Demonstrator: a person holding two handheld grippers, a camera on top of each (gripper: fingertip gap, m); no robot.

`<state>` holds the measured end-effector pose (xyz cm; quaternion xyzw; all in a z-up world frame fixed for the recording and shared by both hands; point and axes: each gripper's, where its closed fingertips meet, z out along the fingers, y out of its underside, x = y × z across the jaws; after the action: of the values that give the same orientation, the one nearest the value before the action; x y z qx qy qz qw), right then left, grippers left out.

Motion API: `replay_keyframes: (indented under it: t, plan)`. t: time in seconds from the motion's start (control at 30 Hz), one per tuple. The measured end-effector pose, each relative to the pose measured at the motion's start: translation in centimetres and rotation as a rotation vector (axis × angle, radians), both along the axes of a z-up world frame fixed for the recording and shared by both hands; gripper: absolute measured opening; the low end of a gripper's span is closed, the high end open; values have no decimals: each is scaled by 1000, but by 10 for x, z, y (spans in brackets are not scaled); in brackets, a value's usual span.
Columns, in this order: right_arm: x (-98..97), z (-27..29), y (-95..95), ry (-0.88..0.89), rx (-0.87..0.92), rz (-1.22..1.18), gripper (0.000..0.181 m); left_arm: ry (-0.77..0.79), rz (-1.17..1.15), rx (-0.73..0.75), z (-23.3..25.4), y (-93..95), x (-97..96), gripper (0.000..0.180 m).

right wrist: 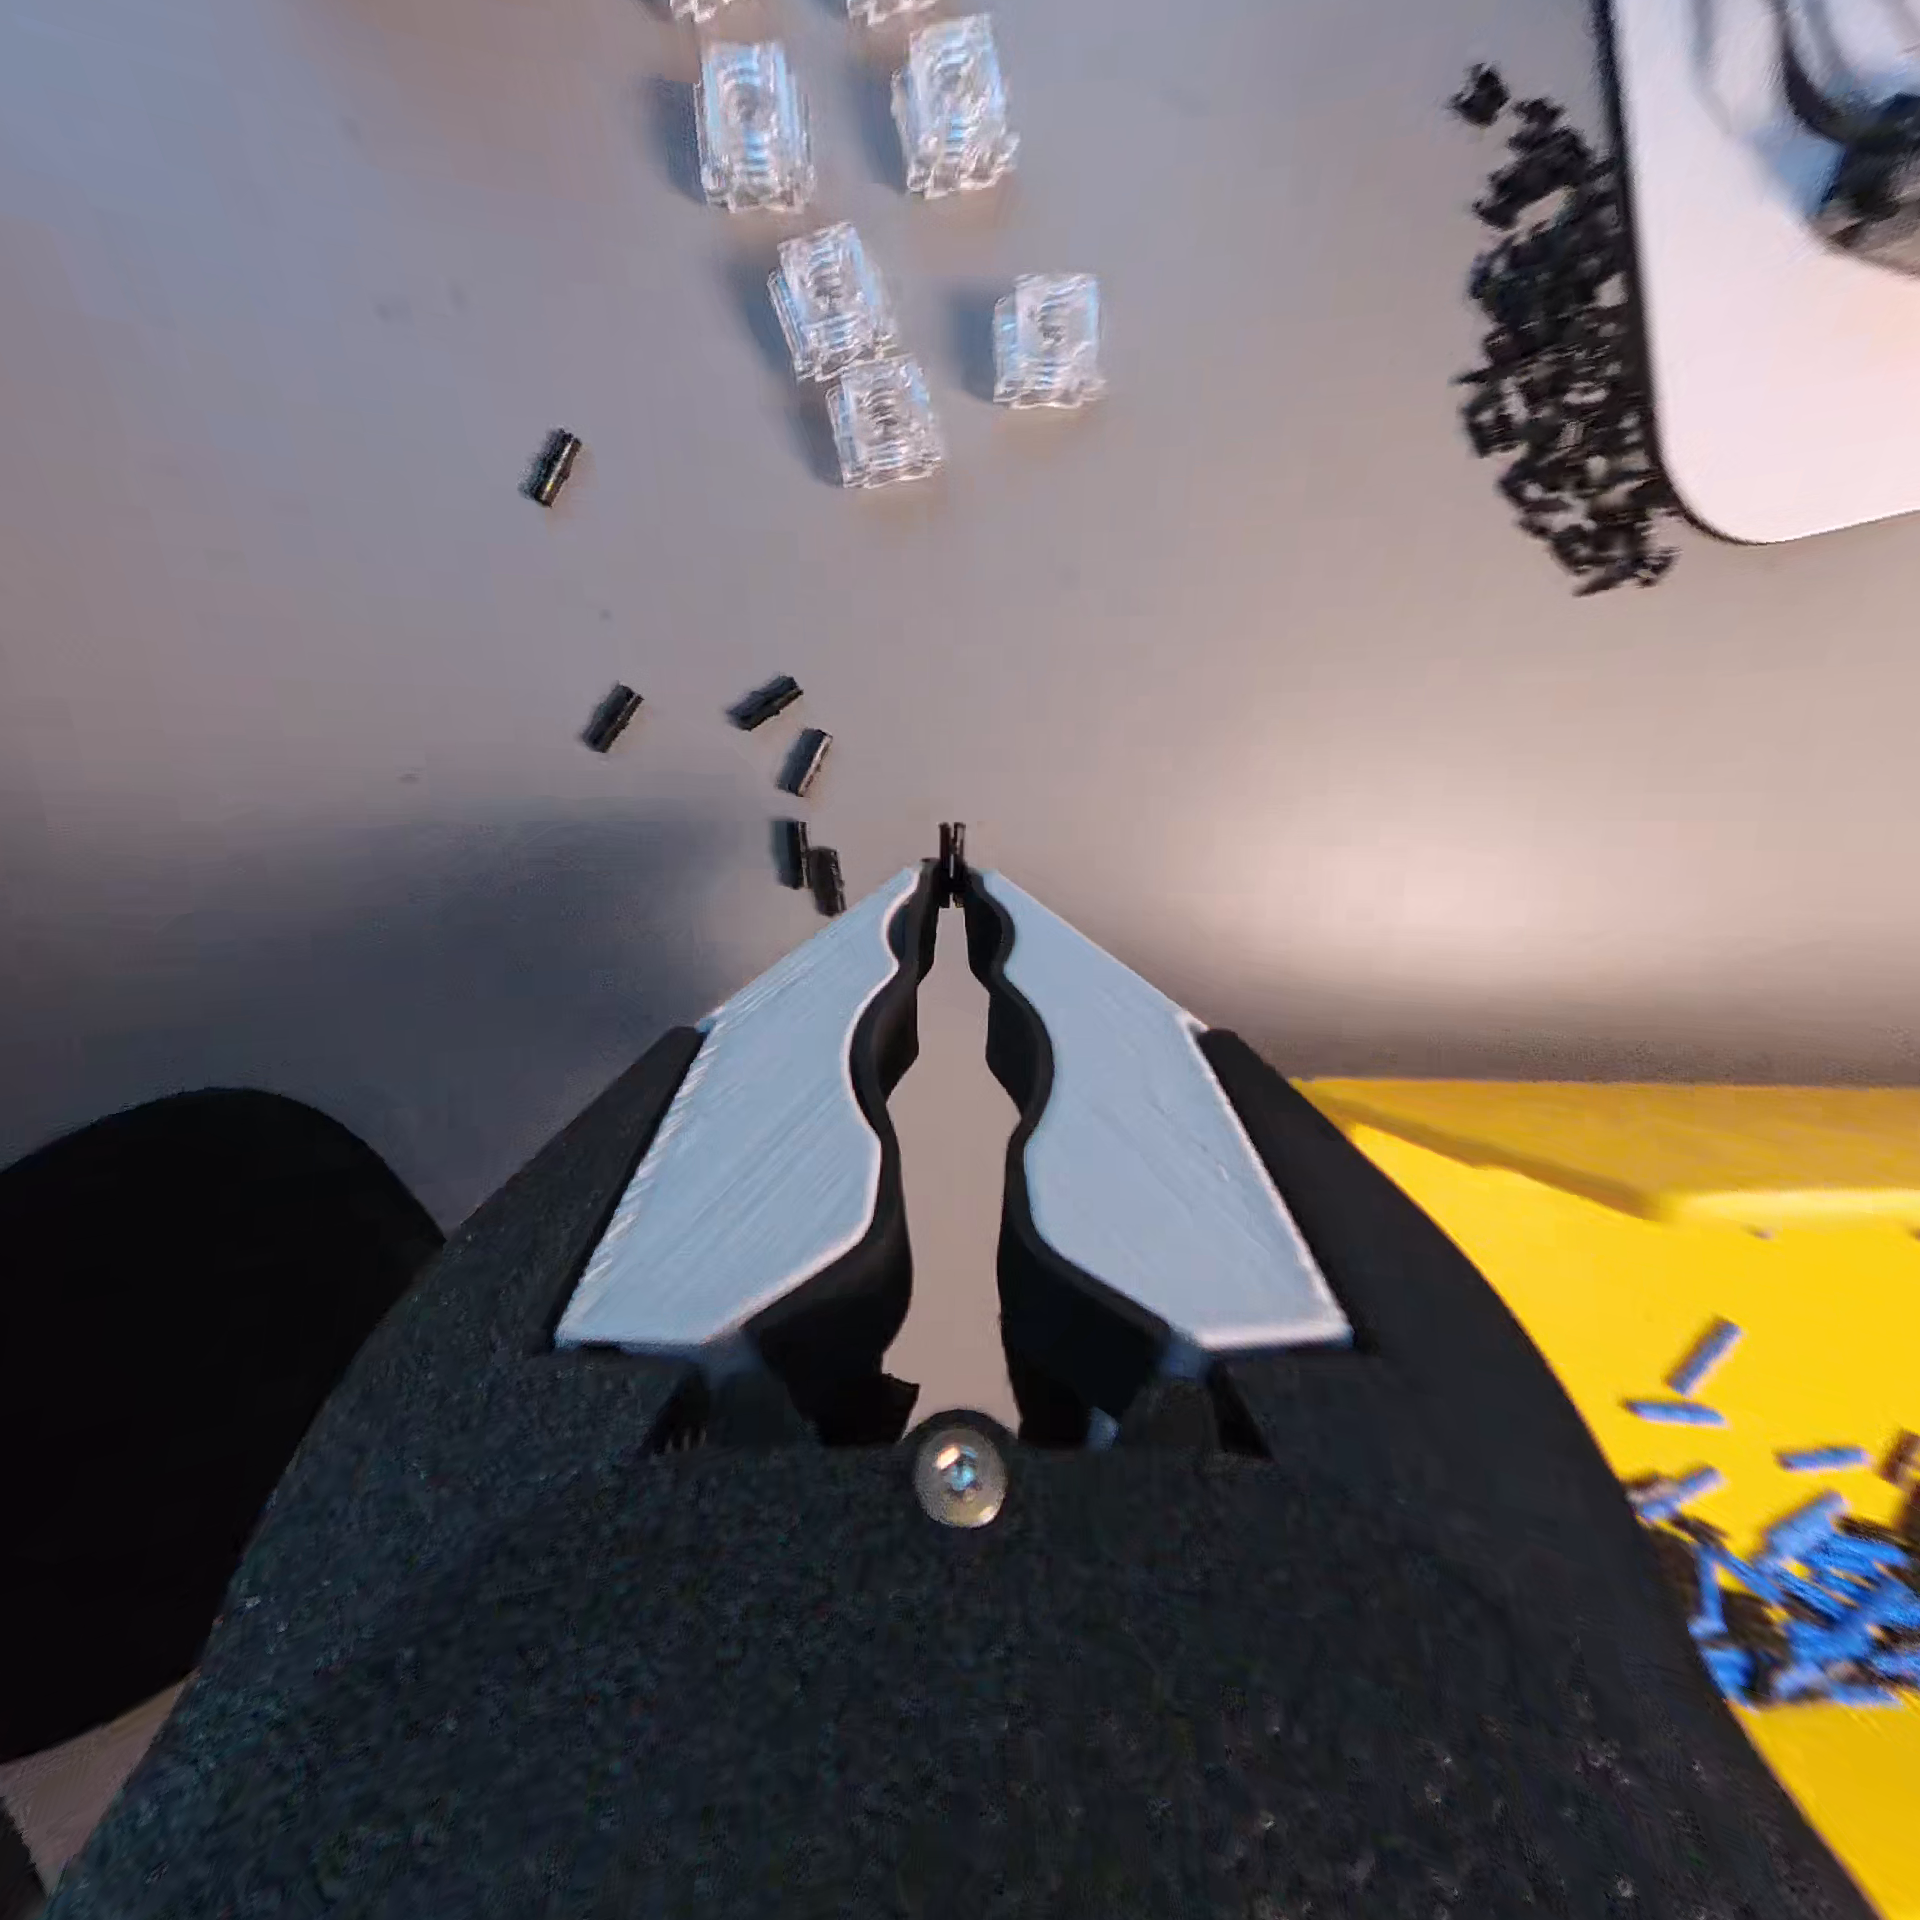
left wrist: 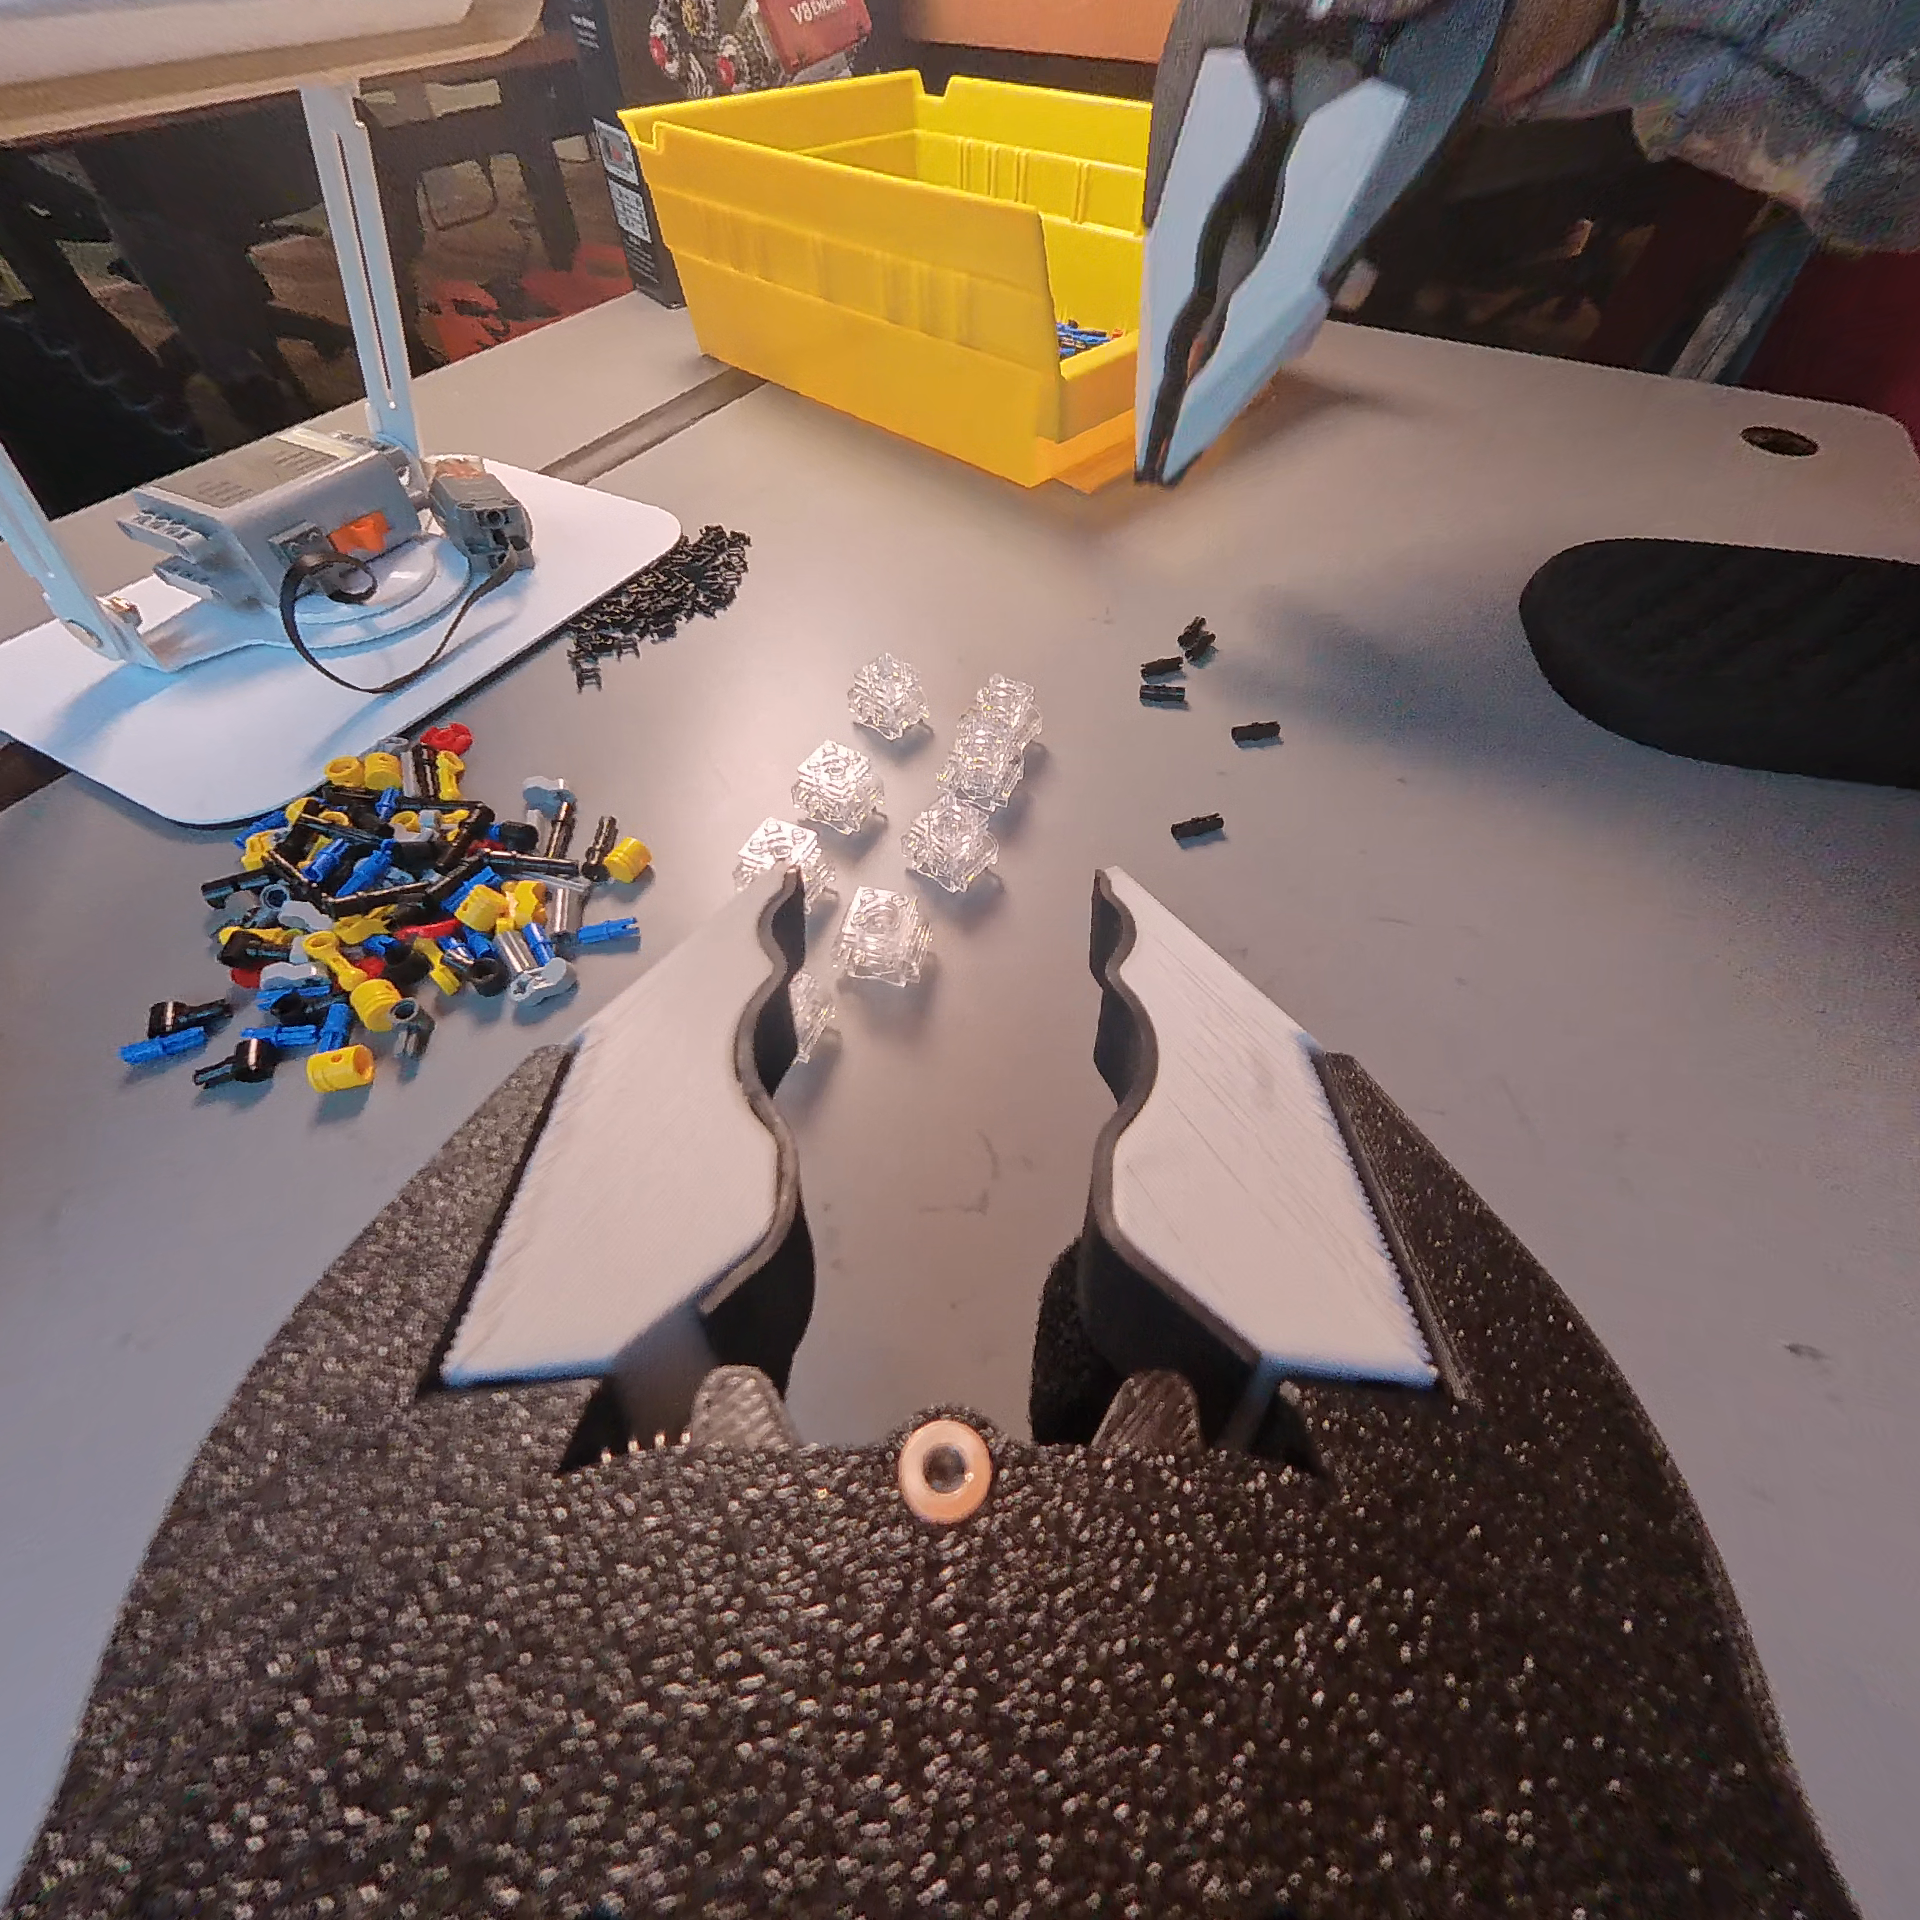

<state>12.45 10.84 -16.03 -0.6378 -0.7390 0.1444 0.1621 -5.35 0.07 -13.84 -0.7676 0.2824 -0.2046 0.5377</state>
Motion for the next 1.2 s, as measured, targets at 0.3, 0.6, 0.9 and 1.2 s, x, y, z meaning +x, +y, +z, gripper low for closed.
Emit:
replay_keyframes:
  t: [0.3, 0.6, 0.9, 1.2]
  plan:
    - [-7, -40, -3, -67, -44, -1, 7, -4, 19, 26, 8, 0, -6, 53]
    - [24, 89, 149, 192, 124, -347, 15, -15, 6, 0, 3, 0, -3, 53]
    - [76, -20, 285, -81, 92, -544, 17, -18, 36, -20, -2, 4, -10, 53]
    - [73, -38, 299, -102, -33, -553, 5, -37, 39, -39, -4, 7, -12, 52]
